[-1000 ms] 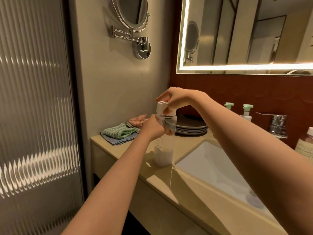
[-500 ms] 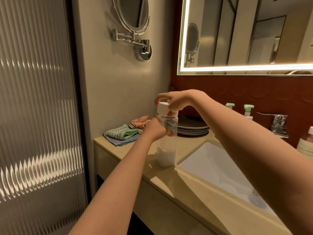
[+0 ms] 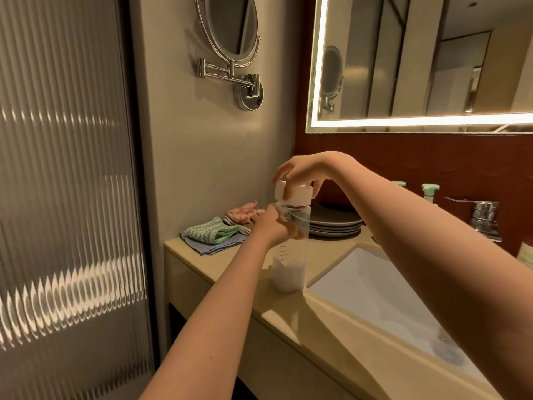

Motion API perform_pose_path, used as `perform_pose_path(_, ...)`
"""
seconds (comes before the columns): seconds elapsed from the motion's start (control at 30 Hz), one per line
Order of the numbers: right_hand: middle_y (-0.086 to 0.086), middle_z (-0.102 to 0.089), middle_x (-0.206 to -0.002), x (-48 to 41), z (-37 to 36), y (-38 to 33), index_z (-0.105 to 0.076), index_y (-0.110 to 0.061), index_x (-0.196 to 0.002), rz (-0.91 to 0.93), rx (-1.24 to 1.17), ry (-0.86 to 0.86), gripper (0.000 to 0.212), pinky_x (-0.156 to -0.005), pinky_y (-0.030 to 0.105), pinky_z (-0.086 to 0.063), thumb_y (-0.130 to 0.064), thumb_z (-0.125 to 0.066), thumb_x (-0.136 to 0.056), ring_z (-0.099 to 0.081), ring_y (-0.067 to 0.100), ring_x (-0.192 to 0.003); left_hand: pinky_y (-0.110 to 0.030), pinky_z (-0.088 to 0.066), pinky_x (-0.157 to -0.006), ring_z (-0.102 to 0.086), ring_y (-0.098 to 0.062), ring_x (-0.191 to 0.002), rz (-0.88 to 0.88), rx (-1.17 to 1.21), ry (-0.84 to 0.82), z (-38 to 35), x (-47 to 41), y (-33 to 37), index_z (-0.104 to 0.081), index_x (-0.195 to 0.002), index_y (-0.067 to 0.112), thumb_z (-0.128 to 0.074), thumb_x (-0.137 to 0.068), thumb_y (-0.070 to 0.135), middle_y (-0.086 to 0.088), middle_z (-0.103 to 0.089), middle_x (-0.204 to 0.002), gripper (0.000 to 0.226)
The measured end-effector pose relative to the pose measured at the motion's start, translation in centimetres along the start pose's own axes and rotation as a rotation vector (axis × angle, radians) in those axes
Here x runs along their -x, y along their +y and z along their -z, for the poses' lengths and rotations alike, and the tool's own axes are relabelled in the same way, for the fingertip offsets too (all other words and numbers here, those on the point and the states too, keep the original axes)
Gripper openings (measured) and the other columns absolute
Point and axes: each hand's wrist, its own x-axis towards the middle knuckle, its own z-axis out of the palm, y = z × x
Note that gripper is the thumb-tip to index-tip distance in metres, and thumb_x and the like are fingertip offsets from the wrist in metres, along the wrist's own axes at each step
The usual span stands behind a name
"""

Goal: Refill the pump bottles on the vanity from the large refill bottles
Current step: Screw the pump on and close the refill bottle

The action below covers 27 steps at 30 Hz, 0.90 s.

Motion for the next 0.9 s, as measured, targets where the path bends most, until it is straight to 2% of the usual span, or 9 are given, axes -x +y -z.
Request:
perform_pose_path(0.07, 0.009, -0.045, -0.136, -0.2, -0.2, 0.4, -0.049, -0.020, -0.133, -0.024, 0.006, 0.051, 0.051, -0.074, 0.035, -0.056, -0.028, -0.065, -0.086, -0.049, 0.032, -0.115, -0.038, -0.049, -0.084, -0.057, -0.024, -0.102, 0.011, 0.018, 0.009, 0.0, 0.1, 0.0, -0.054, -0.115, 0.015, -0.076, -0.052, 0.038, -0.001, -0.062, -0.105, 0.070)
perform_pose_path(0.13, 0.010, -0.052, -0.126, -0.5, -0.5, 0.7, -0.053, -0.017, -0.130, -0.042, 0.062, 0.106, 0.057, -0.068, 0.031, -0.056, -0.045, -0.065, -0.082, -0.056, 0.028, -0.104, -0.040, -0.050, -0.089, -0.056, -0.024, -0.104, 0.052, 0.033, 0.010, -0.2, -0.3, -0.3, -0.055, -0.115, 0.016, -0.074, -0.047, 0.036, 0.000, -0.062, -0.108, 0.074)
perform_pose_path(0.2, 0.008, -0.054, -0.112, -0.7, -0.8, 0.7, -0.055, -0.015, -0.126, -0.059, 0.129, 0.149, 0.063, -0.064, 0.028, -0.053, -0.056, -0.061, -0.080, -0.057, 0.025, -0.090, -0.037, -0.049, -0.089, -0.056, -0.026, -0.107, 0.070, 0.020, 0.013, -0.2, -0.1, -0.1, -0.057, -0.114, 0.014, -0.076, -0.055, 0.034, -0.001, -0.062, -0.108, 0.065)
perform_pose_path(0.3, 0.008, -0.048, -0.103, -0.9, -1.1, 0.5, -0.051, -0.013, -0.126, -0.071, 0.225, 0.157, 0.063, -0.059, 0.027, -0.046, -0.060, -0.054, -0.083, -0.050, 0.021, -0.080, -0.030, -0.044, -0.075, -0.058, -0.028, -0.107, 0.068, -0.004, 0.010, 0.0, 0.2, 0.2, -0.057, -0.107, 0.011, -0.075, -0.068, 0.033, -0.002, -0.059, -0.099, 0.047)
perform_pose_path(0.4, 0.011, -0.050, -0.123, -0.8, -0.9, 0.6, -0.048, -0.016, -0.130, -0.056, 0.169, 0.087, 0.056, -0.065, 0.030, -0.054, -0.049, -0.057, -0.086, -0.055, 0.028, -0.098, -0.031, -0.046, -0.077, -0.058, -0.026, -0.105, 0.073, 0.011, 0.032, -0.2, 0.1, 0.1, -0.054, -0.110, 0.009, -0.077, -0.066, 0.035, -0.003, -0.059, -0.103, 0.056)
perform_pose_path(0.47, 0.008, -0.046, -0.132, -0.7, -0.6, 0.9, -0.050, -0.023, -0.129, 0.007, 0.080, 0.053, 0.044, -0.074, 0.033, -0.055, -0.031, -0.061, -0.087, -0.050, 0.029, -0.111, -0.035, -0.049, -0.080, -0.058, -0.023, -0.103, 0.038, -0.001, 0.028, -0.2, -0.1, 0.2, -0.054, -0.116, 0.012, -0.076, -0.060, 0.040, -0.001, -0.060, -0.106, 0.067)
perform_pose_path(0.6, 0.001, -0.046, -0.136, -0.3, -0.1, 1.3, -0.061, -0.028, -0.108, 0.167, -0.084, 0.075, 0.041, -0.084, 0.031, -0.040, 0.002, -0.057, -0.081, -0.041, 0.026, -0.124, -0.029, -0.040, -0.080, -0.053, -0.020, -0.102, -0.019, -0.011, -0.032, -0.2, -0.5, 0.1, -0.055, -0.117, 0.015, -0.072, -0.077, 0.026, 0.003, -0.055, -0.101, 0.045)
perform_pose_path(0.77, -0.002, -0.050, -0.128, -0.4, 0.0, 1.6, -0.064, -0.025, -0.102, 0.185, -0.115, 0.084, 0.045, -0.086, 0.035, -0.042, 0.012, -0.056, -0.078, -0.041, 0.023, -0.123, -0.033, -0.044, -0.087, -0.054, -0.020, -0.102, -0.035, 0.030, -0.012, -0.2, -0.4, -0.2, -0.057, -0.115, 0.017, -0.072, -0.078, 0.022, 0.003, -0.057, -0.100, 0.040)
perform_pose_path(0.9, 0.001, -0.046, -0.137, -0.3, 0.3, 2.0, -0.064, -0.027, -0.102, 0.163, -0.164, 0.099, 0.051, -0.090, 0.052, -0.049, 0.016, -0.050, -0.078, -0.038, 0.030, -0.127, -0.033, -0.044, -0.089, -0.052, -0.019, -0.103, -0.040, 0.065, -0.015, -0.1, -0.3, -0.1, -0.055, -0.118, 0.017, -0.071, -0.079, 0.019, 0.003, -0.056, -0.103, 0.042)
